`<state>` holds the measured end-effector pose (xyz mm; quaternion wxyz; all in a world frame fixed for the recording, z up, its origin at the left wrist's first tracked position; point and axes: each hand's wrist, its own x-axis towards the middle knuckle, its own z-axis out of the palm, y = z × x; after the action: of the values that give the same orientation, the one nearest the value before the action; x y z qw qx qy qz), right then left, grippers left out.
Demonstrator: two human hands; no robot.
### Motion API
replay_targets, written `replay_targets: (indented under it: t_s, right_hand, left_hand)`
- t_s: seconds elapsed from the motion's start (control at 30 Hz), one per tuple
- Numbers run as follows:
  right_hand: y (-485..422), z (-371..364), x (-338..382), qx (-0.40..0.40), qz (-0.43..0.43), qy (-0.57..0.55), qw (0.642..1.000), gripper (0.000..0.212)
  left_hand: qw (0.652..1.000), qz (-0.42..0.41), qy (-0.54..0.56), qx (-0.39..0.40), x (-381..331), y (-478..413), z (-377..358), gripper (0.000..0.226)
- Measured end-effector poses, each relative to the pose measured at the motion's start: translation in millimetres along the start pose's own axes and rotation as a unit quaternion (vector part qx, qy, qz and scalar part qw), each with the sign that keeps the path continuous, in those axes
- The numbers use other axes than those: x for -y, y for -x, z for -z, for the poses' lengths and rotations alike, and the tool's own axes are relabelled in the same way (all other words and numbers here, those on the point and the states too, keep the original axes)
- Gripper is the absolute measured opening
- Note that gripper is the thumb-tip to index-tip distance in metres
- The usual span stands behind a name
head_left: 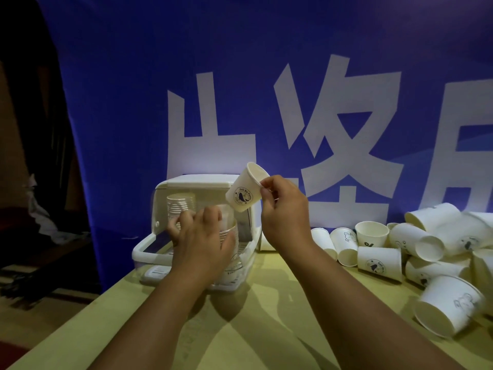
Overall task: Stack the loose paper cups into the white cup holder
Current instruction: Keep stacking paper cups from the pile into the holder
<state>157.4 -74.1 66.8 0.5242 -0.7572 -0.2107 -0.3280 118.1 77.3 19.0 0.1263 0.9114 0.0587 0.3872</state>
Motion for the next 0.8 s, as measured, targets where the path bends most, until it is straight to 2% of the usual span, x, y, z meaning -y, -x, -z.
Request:
replay_targets:
  t_s: [0.1, 0.2, 0.27, 0.37, 0.47, 0.6, 0.67, 0.8]
  right_hand:
    - [0, -2, -1, -0.001, 0.017, 0.004, 1.000, 0.008]
    - [0, -5, -2, 0.005, 0.031, 0.035, 0.999, 0.009]
    - [0, -8, -4, 0.004, 0.035, 0.063, 0.997, 0.012]
    - [0, -12, -7, 0.023, 0.044, 0.070, 0.996, 0.014]
    - [4, -17, -11, 0.087, 0.064, 0.126, 0.986, 0.017]
    - [9, -24, -12, 0.147, 0.065, 0.162, 0.974, 0.022]
    - [12, -26, -13, 0.159, 0.054, 0.154, 0.974, 0.030]
    - [15, -29, -18, 0.184, 0.063, 0.227, 0.954, 0.067]
  left_hand:
    - [0.999, 0.005, -0.020, 0.039, -2, 2, -11, 0.050]
    - [0.998, -0.013, -0.053, 0.025, 2, 0, -24, 0.039]
    - [0.999, 0.019, 0.010, 0.026, 2, 0, -26, 0.039]
    - [0.994, 0.037, 0.096, 0.023, 2, 3, -26, 0.062]
    - [0.982, 0.049, 0.183, 0.008, 4, 4, -23, 0.092]
    - [0.984, 0.010, 0.176, -0.024, 6, 6, -21, 0.105]
    - [0.985, -0.005, 0.169, -0.024, 7, 6, -21, 0.103]
    - [0.985, -0.010, 0.167, -0.033, 8, 5, -26, 0.088]
